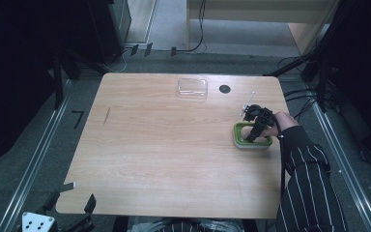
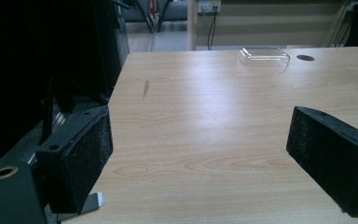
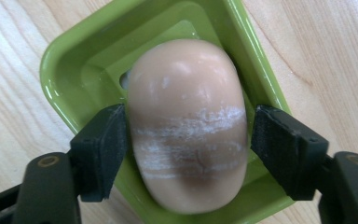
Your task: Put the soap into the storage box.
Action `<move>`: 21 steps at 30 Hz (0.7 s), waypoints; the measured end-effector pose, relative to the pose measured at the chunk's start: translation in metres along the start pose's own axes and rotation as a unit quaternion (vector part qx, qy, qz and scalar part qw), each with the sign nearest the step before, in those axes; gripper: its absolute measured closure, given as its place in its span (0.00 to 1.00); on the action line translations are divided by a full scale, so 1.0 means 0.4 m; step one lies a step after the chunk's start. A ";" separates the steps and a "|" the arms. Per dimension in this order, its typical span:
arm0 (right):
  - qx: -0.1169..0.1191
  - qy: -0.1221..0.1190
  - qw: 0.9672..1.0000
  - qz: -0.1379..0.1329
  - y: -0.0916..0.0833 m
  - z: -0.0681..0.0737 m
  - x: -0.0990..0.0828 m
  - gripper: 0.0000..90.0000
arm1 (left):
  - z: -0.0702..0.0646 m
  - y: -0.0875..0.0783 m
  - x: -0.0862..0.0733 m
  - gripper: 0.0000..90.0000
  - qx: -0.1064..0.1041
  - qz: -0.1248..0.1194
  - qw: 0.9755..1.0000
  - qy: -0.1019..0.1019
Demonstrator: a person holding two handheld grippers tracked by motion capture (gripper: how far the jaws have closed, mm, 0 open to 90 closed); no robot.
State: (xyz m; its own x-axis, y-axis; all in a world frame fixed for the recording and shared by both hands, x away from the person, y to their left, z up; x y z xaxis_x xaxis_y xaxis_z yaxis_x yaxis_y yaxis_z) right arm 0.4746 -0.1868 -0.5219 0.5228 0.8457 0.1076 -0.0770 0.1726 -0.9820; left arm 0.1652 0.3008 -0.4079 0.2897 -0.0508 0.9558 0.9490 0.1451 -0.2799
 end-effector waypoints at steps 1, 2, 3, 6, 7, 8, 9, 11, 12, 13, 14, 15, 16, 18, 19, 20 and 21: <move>0.000 0.000 1.000 0.000 0.000 0.000 0.000 0.30 | 0.000 0.000 0.000 0.08 0.000 0.000 1.000 0.000; -0.003 0.002 1.000 0.003 -0.001 0.000 -0.001 0.29 | -0.001 0.001 0.000 0.08 -0.001 0.000 1.000 0.001; -0.003 0.002 1.000 0.003 -0.001 0.000 -0.001 0.29 | -0.001 0.001 0.000 0.08 -0.001 0.000 1.000 0.001; -0.003 0.005 1.000 0.002 -0.002 0.000 -0.003 0.28 | -0.002 0.002 0.001 0.08 -0.003 -0.001 1.000 0.000; -0.003 0.007 1.000 0.002 -0.003 0.000 -0.004 0.27 | -0.003 0.002 0.002 0.08 -0.002 0.000 1.000 0.000; -0.004 0.009 1.000 -0.001 -0.006 0.001 -0.004 0.27 | -0.004 0.003 0.002 0.08 -0.003 0.000 1.000 0.000; -0.004 0.009 1.000 -0.001 -0.006 0.001 -0.004 0.27 | -0.005 0.004 0.002 0.08 -0.004 0.000 1.000 0.001; -0.006 0.014 1.000 -0.005 -0.009 0.000 -0.005 0.25 | -0.007 0.006 0.003 0.08 -0.005 -0.001 1.000 0.003; -0.008 0.018 1.000 -0.011 -0.014 0.001 -0.005 0.25 | -0.008 0.008 0.004 0.08 -0.006 -0.001 1.000 0.003; -0.008 0.018 1.000 -0.011 -0.014 0.001 -0.005 0.25 | -0.009 0.010 0.004 0.08 -0.007 0.000 1.000 0.003; -0.010 0.026 0.999 -0.017 -0.019 0.003 -0.006 0.23 | -0.010 0.011 0.005 0.08 -0.007 0.000 1.000 0.002; -0.010 0.026 0.999 -0.017 -0.019 0.003 -0.006 0.23 | -0.011 0.013 0.005 0.08 -0.008 0.000 1.000 0.003; -0.012 0.029 0.999 -0.016 -0.022 0.004 -0.006 0.22 | -0.013 0.017 0.006 0.08 -0.009 -0.001 1.000 0.002; -0.012 0.039 0.999 -0.023 -0.026 0.013 -0.005 0.18 | -0.017 0.021 0.007 0.08 -0.013 0.001 1.000 0.007; -0.012 0.039 0.999 -0.023 -0.026 0.013 -0.005 0.18 | -0.020 0.023 0.009 0.08 -0.015 0.000 1.000 0.007; -0.010 0.040 0.999 -0.024 -0.027 0.017 -0.005 0.16 | -0.022 0.025 0.010 0.08 -0.016 0.000 1.000 0.007; -0.008 0.042 0.999 -0.024 -0.028 0.023 -0.006 0.16 | -0.024 0.027 0.011 0.08 -0.018 -0.001 1.000 0.006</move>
State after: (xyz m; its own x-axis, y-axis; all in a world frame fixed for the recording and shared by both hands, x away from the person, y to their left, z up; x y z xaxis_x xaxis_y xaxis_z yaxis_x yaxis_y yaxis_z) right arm 0.4664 -0.1863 -0.5095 0.5947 0.7914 0.1415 -0.0375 0.2030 -0.9785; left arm 0.1778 0.2925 -0.4075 0.2896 -0.0630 0.9551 0.9532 0.1100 -0.2817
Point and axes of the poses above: each handheld gripper's, and its own axes: y roughly forward along the jaws, x roughly out of its top, z roughly to its left, the point moved 8 cm from there along y, roughly forward along the jaws, and after that the axes turned 11 degrees about x, right-handed, at the moved point
